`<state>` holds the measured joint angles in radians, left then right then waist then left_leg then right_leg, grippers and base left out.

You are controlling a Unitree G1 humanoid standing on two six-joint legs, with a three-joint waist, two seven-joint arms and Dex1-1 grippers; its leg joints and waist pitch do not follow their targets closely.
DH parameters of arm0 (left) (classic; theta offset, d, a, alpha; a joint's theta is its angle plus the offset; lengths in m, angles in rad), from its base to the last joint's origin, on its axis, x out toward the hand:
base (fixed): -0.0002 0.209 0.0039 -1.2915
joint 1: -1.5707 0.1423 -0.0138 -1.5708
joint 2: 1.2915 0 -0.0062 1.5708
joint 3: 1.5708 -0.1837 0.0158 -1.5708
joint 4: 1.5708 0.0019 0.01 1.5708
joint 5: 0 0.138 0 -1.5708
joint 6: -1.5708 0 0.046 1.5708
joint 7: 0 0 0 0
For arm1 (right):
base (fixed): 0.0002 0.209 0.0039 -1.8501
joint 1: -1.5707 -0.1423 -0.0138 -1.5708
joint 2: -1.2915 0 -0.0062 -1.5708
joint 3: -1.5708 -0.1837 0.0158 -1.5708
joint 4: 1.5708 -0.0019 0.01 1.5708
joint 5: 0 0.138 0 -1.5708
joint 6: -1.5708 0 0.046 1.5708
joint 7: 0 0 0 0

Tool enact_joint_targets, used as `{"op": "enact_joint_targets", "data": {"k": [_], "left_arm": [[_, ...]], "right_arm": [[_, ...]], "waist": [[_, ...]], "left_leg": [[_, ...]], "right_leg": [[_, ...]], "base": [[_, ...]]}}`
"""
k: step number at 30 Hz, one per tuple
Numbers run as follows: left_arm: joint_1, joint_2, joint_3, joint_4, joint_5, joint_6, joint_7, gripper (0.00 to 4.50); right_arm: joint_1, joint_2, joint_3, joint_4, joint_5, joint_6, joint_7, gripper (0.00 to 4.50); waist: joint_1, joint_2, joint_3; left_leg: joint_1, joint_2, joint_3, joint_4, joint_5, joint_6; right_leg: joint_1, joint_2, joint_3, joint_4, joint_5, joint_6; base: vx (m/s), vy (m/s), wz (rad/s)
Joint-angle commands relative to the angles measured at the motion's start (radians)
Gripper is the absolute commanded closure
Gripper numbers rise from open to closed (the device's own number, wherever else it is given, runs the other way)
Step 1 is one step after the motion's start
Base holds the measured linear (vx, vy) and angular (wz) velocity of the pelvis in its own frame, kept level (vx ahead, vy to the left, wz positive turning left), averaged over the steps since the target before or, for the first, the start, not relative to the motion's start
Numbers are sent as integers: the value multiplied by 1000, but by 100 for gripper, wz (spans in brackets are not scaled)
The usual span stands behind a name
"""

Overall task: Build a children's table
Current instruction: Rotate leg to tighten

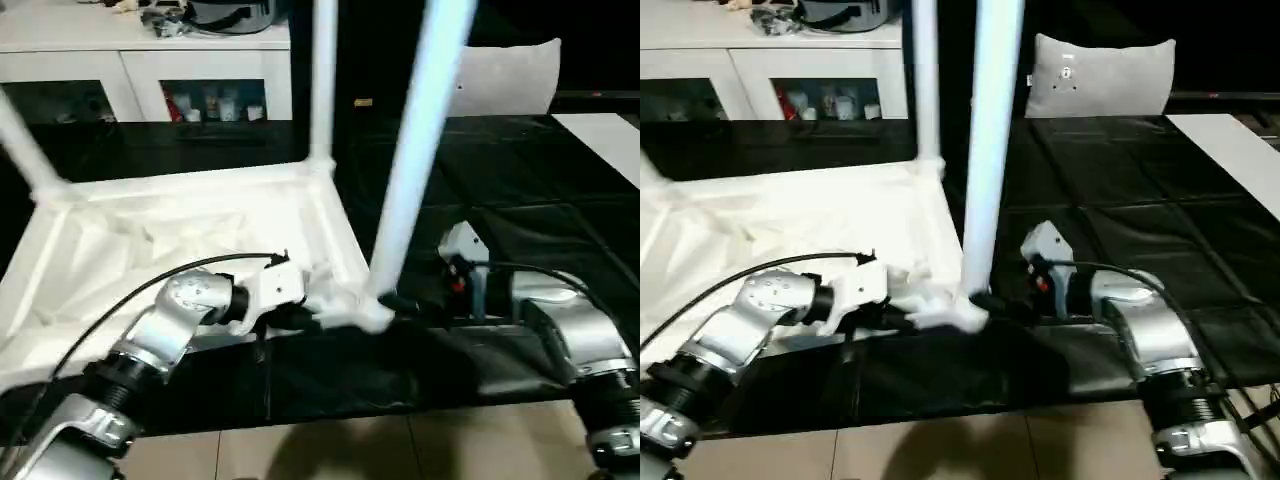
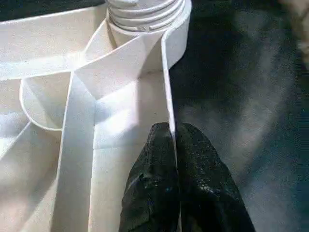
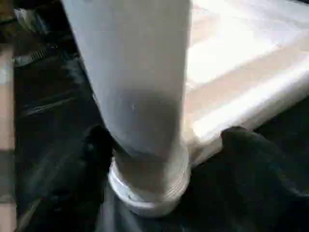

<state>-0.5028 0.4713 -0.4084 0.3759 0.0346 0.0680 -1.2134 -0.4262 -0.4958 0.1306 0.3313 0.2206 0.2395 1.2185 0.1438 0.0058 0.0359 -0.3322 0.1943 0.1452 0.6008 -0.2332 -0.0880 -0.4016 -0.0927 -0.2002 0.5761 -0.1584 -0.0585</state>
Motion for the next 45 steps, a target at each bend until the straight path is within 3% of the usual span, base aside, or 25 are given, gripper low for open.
{"op": "enact_joint_targets", "data": {"k": [1, 2, 6, 11, 18, 26, 28, 31, 32, 33, 34, 35, 37, 39, 40, 41, 43, 45], "left_arm": [[6, 19, -64, -15, 14, -54, -89, 450], [5, 22, -66, -13, 13, -59, -99, 450], [3, 34, -72, -14, 9, -77, -130, 450], [-2, 36, -70, -2, 6, -95, -147, 450], [1, 35, -71, 1, 1, -97, -153, 450], [27, -7, -35, -36, -25, 30, -85, 450], [27, -33, -13, -52, -35, 110, -32, 450], [21, -72, 9, -65, -33, 197, 45, 450], [15, -97, 23, -64, -32, 233, 89, 450], [5, -127, 41, -55, -29, 270, 143, 450], [5, -127, 41, -55, -29, 270, 143, 450], [-7, -159, 60, -44, -28, 306, 197, 450], [-25, -214, 93, -28, -23, 362, 294, 450], [-37, -249, 112, -19, -20, 390, 352, 450], [-47, -276, 125, -9, -15, 404, 400, 450], [-55, -298, 130, -5, -8, 407, 430, 450], [-55, -298, 125, -10, -2, 400, 424, 450], [-52, -292, 123, -15, 3, 392, 416, 450]], "right_arm": [[3, -19, 19, 0, 23, -15, 73, 101], [5, -21, 22, -2, 27, -15, 88, 114], [22, -35, 45, -28, 57, 15, 158, 143], [38, -36, 72, -44, 61, 30, 201, 191], [46, -26, 75, -48, 72, 36, 207, 241], [83, 4, 49, -100, 103, 105, 133, 254], [68, 53, 27, -89, 71, 141, -8, 254], [38, 132, -9, -59, 22, 191, -217, 254], [22, 171, -33, -45, 10, 222, -306, 254], [5, 210, -57, -25, -5, 236, -398, 254], [5, 210, -57, -25, -5, 236, -398, 254], [-14, 247, -85, -1, -15, 256, -490, 255], [-41, 294, -117, 36, -39, 259, -626, 255], [-52, 317, -135, 59, -41, 239, -682, 255], [-59, 333, -145, 77, -39, 209, -713, 220], [-63, 359, -168, 83, -21, 183, -734, 200], [-60, 371, -180, 71, -5, 179, -723, 176], [-56, 368, -174, 60, -13, 176, -712, 152]], "waist": [[0, -11, -60], [0, -16, -60], [4, -12, -61], [8, -19, -62], [11, -19, -62], [14, -22, -59], [9, -18, -56], [-11, -17, -51], [-23, -16, -48], [-41, -6, -48], [-58, -1, -49], [-74, 4, -52], [-82, 6, -55], [-90, 2, -54], [-93, 2, -57], [-90, 0, -59], [-86, -2, -64], [-77, 1, -76]], "left_leg": [[-12, 45, 3, -65, -66, 88], [-12, 45, 3, -65, -64, 88], [-12, 48, 1, -66, -69, 77], [-13, 44, 2, -66, -70, 67], [-12, 45, 1, -66, -70, 58], [-12, 41, 3, -67, -76, 52], [-9, 41, 3, -69, -82, 40], [-4, 30, 3, -65, -137, 19], [-8, 27, -2, -64, -160, 8], [0, 30, -5, -62, -195, 0], [0, 38, -10, -63, -227, 1], [-3, 52, -16, -70, -252, 8], [-3, 68, -22, -77, -269, 7], [4, 56, -19, -73, -268, 4], [-2, 40, -10, -68, -200, 10], [-2, 38, -8, -67, -176, 14], [-9, 39, -8, -69, -116, 32], [-20, 49, -13, -63, 14, 61]], "right_leg": [[70, -82, 81, -77, -353, -22], [70, -82, 81, -78, -358, -19], [70, -81, 80, -78, -360, -11], [72, -81, 79, -80, -369, 0], [71, -80, 78, -81, -373, 8], [71, -79, 75, -88, -403, 28], [68, -79, 72, -94, -428, 31], [66, -76, 57, -115, -520, 76], [70, -73, 43, -122, -549, 98], [68, -74, 31, -134, -567, 108], [77, -75, 20, -140, -566, 113], [86, -81, 22, -135, -527, 103], [90, -84, 27, -128, -477, 86], [84, -90, 32, -130, -464, 67], [83, -93, 38, -128, -441, 48], [82, -92, 40, -125, -428, 42], [84, -90, 48, -111, -378, 18], [87, -88, 63, -73, -211, -35]], "base": [[0, 0, 0], [0, 0, 0], [0, 0, 0], [0, 0, 0], [0, 0, 0], [0, 0, 0], [0, 0, 0], [0, 0, 0], [0, 0, 0], [0, 0, 0], [0, 0, 0], [0, 0, 0], [0, 0, 0], [0, 0, 0], [0, 0, 0], [0, 0, 0], [0, 0, 0], [26, -7, 0]]}}
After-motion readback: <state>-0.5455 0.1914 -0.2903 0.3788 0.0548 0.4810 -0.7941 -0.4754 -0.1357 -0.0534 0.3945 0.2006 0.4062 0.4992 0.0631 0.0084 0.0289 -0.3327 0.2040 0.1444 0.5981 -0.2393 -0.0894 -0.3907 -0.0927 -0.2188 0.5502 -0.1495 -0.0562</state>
